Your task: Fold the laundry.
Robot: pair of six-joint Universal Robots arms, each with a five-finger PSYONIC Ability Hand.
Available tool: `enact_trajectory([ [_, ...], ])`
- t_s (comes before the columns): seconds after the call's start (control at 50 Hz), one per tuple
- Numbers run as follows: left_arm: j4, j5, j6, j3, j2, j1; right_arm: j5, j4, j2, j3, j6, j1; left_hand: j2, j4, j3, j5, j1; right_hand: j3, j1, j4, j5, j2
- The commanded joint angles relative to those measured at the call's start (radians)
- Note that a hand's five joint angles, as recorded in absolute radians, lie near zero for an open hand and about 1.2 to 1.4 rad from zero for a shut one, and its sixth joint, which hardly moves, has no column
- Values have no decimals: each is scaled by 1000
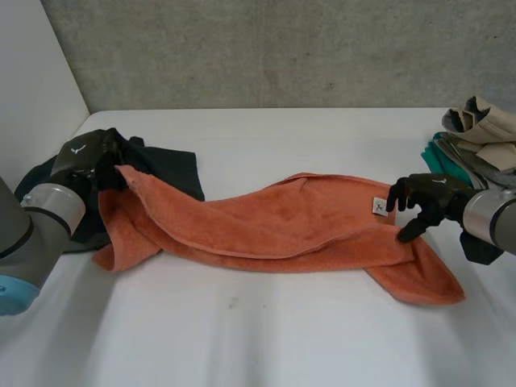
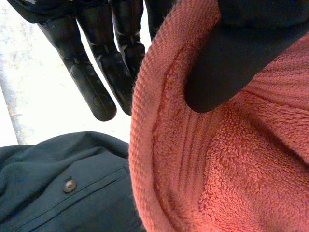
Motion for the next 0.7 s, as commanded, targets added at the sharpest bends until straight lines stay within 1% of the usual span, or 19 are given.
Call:
enact_trajectory([
  [0.02,0,1,0,-34,30,19,0,76,23,-17,-31,-50,196,193,201,239,225,13,13,22,42,6],
  [0.14,5,1,2,-44,29,21,5,110,49,-11,-89,-52,196,193,201,239,225,16,15,24,45,8],
  [0.2,8,2,2,-43,27,24,4,116,67,-11,-103,-46,196,193,201,239,225,72,71,80,100,64],
  [0.22,8,2,2,-43,26,25,4,116,75,-14,-103,-44,196,193,201,239,225,121,121,130,150,114],
  [0.28,10,2,2,-31,17,27,5,116,102,-28,-106,-41,196,193,201,239,225,607,607,616,636,600],
  [0.3,10,2,2,-26,13,27,4,116,108,-37,-106,-41,196,193,201,239,225,713,712,721,742,705],
  [0.36,29,2,5,21,-19,25,5,116,135,-113,-106,-40,196,193,201,239,225,714,713,722,743,706],
  [0.38,37,4,5,44,-31,25,8,114,136,-167,-105,-35,196,193,201,239,225,714,713,722,743,706],
  [0.42,53,8,5,133,-69,22,19,113,135,-244,-97,-23,196,193,201,239,225,714,713,722,743,706],
  [0.46,60,10,3,222,-92,21,57,98,129,-386,-94,9,196,193,201,239,225,714,713,722,743,706],
  [0.48,60,8,3,304,-111,19,82,85,124,-444,-92,19,196,193,201,239,225,714,713,722,743,706],
  [0.52,62,8,2,408,-132,18,123,44,118,-528,-85,29,196,193,201,239,225,714,713,722,743,706],
  [0.54,65,8,-6,510,-152,18,155,-28,100,-589,-69,45,196,193,201,239,225,714,713,722,743,706],
  [0.58,80,8,-17,607,-168,18,178,-138,67,-618,-49,63,196,193,201,239,225,714,713,722,743,706],
  [0.6,95,7,-20,649,-172,21,189,-269,19,-599,-36,86,196,193,201,239,225,714,713,722,743,706],
  [0.62,135,2,-35,714,-178,21,194,-345,-8,-579,-37,97,196,193,201,239,225,714,713,722,743,706],
  [0.66,195,-1,-63,747,-183,19,203,-495,-60,-514,-34,108,196,193,201,239,225,714,713,722,743,706],
  [0.68,264,-5,-99,756,-183,22,217,-640,-95,-441,-31,112,196,193,201,239,225,714,713,722,743,706],
  [0.7,296,-10,-119,756,-181,24,223,-707,-111,-409,-32,115,196,193,201,239,225,714,713,722,743,706],
])
